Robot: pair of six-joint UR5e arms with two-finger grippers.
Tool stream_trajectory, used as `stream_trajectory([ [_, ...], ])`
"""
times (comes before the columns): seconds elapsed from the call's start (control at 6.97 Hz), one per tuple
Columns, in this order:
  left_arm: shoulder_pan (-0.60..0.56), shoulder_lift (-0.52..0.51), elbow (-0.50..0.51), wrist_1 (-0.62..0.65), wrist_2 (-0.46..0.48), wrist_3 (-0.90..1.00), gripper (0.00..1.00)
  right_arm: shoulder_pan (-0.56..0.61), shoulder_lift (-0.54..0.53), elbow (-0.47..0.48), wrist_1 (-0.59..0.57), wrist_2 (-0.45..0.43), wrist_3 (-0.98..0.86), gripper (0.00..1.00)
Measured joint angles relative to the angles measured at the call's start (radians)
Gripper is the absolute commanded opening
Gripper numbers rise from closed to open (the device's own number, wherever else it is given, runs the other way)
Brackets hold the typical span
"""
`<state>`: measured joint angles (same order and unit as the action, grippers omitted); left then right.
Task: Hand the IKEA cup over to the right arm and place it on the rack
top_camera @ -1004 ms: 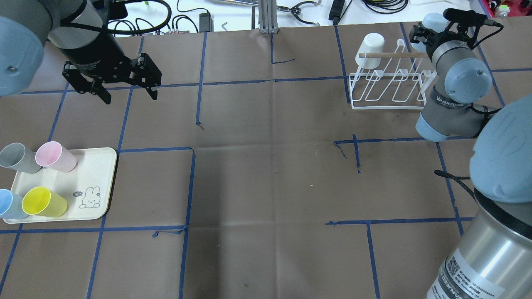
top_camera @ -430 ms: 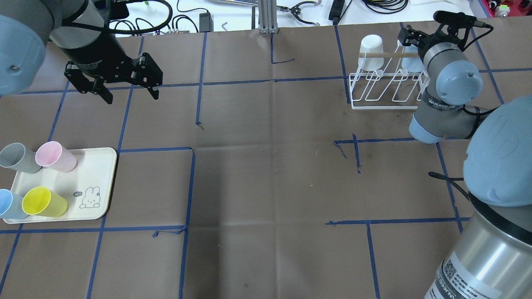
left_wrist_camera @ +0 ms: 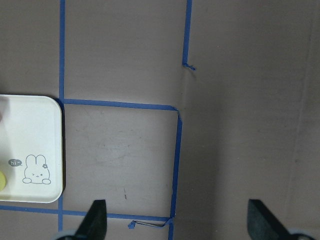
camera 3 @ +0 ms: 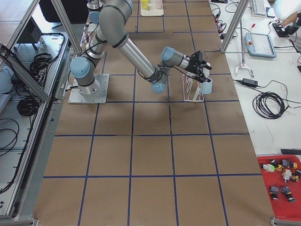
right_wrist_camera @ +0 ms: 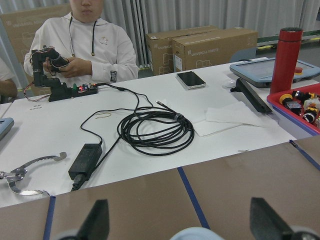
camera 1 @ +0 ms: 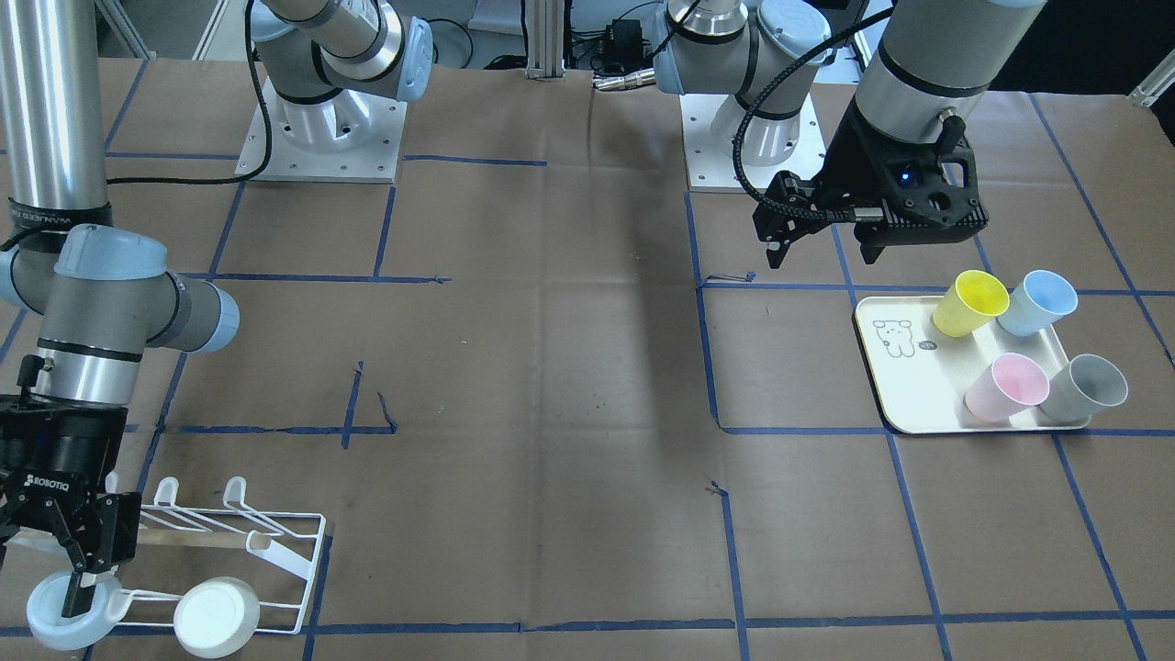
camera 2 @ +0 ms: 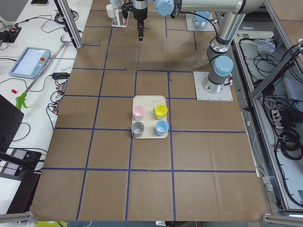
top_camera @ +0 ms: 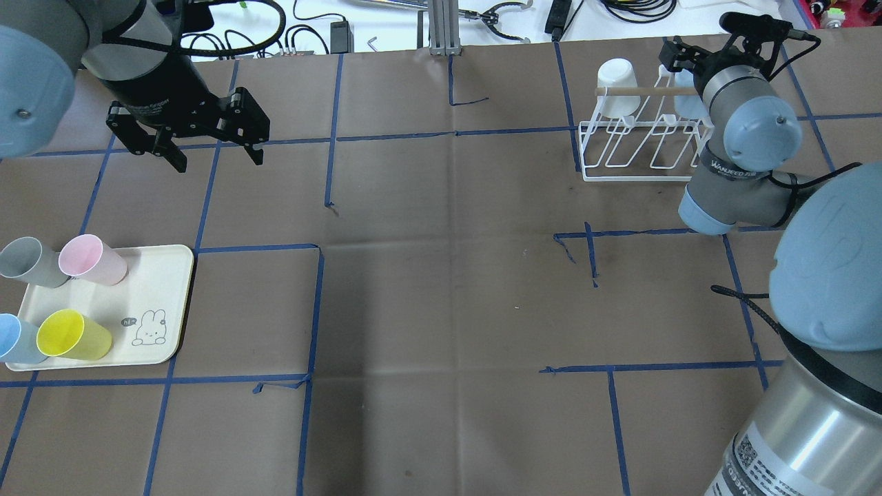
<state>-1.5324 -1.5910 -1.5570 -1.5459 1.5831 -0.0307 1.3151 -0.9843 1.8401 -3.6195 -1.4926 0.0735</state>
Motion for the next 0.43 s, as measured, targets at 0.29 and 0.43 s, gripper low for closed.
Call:
stream_trajectory([
  [0.29, 0.000, 0.000, 0.000, 0.001, 0.000, 0.000, 0.99, 0.015, -0.080, -0.003, 0.064, 0.003, 0.004, 1.00],
  [0.43, 0.000, 0.000, 0.000, 0.001, 0.000, 0.000, 0.99, 0.036, -0.131, -0.010, 0.145, 0.003, 0.008, 1.00],
])
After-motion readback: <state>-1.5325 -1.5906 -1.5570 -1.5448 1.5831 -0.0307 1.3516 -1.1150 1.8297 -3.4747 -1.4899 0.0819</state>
